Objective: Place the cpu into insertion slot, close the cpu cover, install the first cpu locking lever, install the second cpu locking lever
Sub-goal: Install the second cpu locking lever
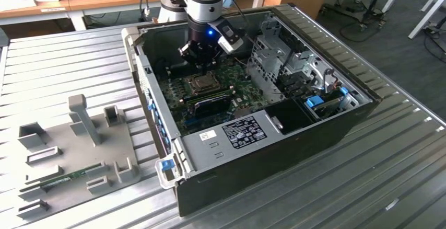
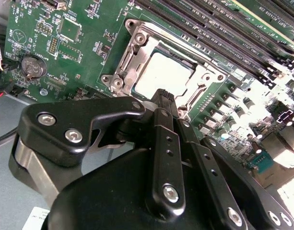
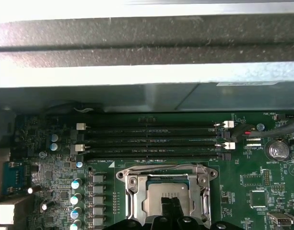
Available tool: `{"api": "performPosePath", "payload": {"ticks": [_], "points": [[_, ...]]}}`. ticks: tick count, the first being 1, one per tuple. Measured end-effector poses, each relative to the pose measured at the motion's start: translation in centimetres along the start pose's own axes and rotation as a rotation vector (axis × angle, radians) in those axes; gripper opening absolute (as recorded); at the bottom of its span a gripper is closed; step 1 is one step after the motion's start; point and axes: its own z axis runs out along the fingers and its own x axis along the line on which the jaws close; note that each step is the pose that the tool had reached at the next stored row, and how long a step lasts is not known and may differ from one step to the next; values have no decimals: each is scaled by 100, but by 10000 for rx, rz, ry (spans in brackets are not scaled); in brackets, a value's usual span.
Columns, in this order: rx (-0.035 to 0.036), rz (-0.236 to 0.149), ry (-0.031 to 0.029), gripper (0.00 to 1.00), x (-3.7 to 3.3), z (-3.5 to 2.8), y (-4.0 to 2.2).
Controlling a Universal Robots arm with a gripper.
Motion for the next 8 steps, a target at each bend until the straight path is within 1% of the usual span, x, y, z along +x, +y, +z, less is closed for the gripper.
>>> {"api": "performPosePath", "payload": {"ticks": [8], "points": [[0,0,0,11,-1,-25,2]]}}
